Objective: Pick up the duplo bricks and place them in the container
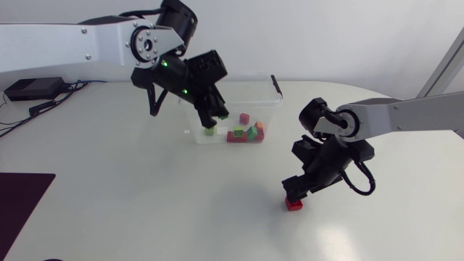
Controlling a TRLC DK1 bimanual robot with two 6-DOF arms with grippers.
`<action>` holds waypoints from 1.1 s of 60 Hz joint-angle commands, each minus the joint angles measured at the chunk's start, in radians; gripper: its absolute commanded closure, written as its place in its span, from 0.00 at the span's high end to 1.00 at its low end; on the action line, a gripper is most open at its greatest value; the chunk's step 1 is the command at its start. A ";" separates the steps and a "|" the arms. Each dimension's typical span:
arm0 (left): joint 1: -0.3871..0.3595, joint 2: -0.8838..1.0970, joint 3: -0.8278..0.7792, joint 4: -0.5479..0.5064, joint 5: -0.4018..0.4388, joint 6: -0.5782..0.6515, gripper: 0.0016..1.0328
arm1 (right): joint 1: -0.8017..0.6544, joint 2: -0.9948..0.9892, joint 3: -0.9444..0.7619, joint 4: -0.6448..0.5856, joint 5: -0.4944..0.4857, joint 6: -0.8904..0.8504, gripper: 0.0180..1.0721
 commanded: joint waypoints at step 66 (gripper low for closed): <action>0.150 -0.098 -0.048 0.511 -0.276 -0.564 0.97 | 0.125 -0.202 0.085 -0.069 0.100 0.071 0.28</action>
